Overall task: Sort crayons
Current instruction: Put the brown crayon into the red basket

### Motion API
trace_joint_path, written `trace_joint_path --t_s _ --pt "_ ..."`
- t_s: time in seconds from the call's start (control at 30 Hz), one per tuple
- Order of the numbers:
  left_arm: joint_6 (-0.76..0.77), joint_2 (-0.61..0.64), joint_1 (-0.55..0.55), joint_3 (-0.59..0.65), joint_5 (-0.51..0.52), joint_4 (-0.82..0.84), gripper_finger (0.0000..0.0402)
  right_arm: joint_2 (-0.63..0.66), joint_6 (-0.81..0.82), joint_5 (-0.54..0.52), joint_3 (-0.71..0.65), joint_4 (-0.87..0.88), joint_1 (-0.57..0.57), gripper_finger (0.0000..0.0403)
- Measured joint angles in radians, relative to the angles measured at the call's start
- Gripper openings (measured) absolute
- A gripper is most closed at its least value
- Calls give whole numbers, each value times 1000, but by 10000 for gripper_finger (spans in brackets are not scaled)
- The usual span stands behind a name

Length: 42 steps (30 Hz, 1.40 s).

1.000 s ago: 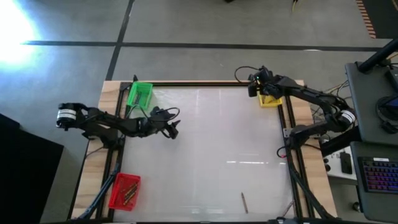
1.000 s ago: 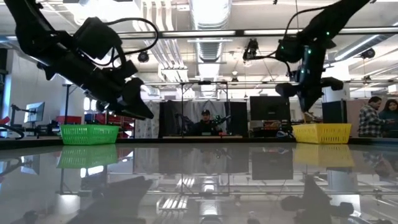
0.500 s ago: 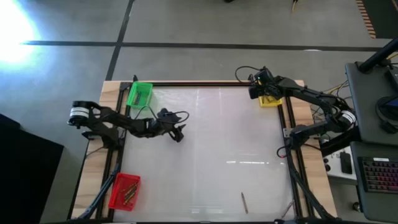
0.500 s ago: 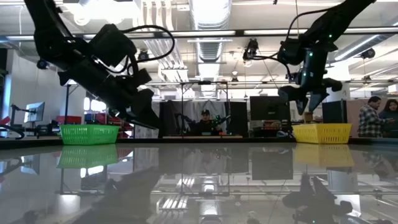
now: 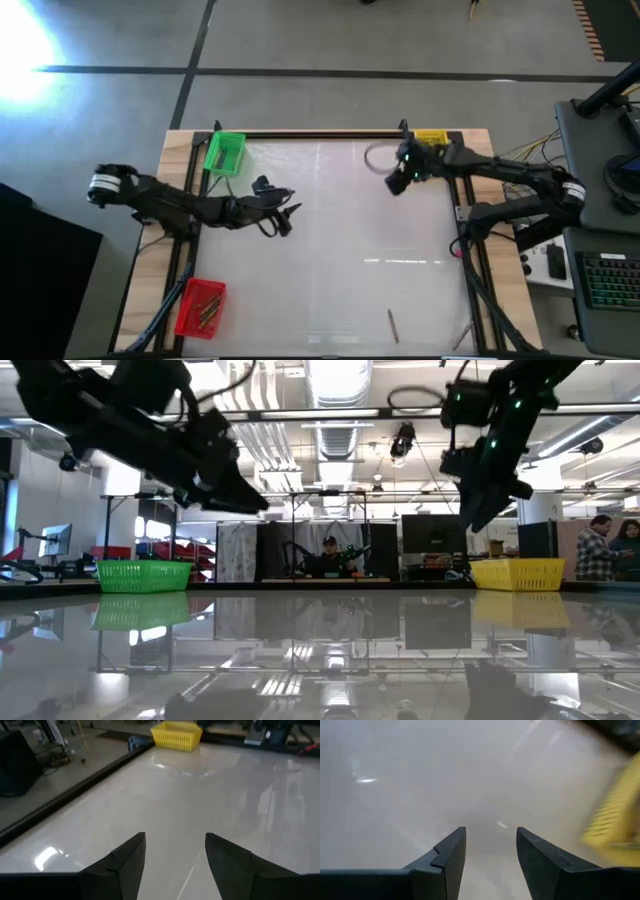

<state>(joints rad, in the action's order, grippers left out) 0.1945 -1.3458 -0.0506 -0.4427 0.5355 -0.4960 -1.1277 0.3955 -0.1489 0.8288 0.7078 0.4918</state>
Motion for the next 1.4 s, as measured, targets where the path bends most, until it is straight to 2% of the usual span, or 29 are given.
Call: trace_joint_path --t_s 0.13,0.3,0.47,0.63,0.8,1.0,1.3,1.4 --pt "-13 89 -45 36 60 7 190 27 181 0 0 12 -230 164" --pt "-33 175 -100 64 69 59 190 9 368 0 0 14 -528 162" --pt "-22 193 -148 67 67 103 190 -66 561 0 0 0 -778 162" --pt "-13 170 -152 64 99 91 190 -155 718 1 1 -60 -971 162" --pt "-27 142 -149 64 178 34 190 -241 849 1 49 -68 -1091 162" --pt "25 116 -158 64 180 -26 190 -364 997 1 158 -70 -1158 162" --pt "31 117 -193 64 122 -38 190 -630 1055 95 395 -29 -1228 162" --pt "33 120 -213 64 94 -36 190 -696 1056 97 491 -25 -1249 162"
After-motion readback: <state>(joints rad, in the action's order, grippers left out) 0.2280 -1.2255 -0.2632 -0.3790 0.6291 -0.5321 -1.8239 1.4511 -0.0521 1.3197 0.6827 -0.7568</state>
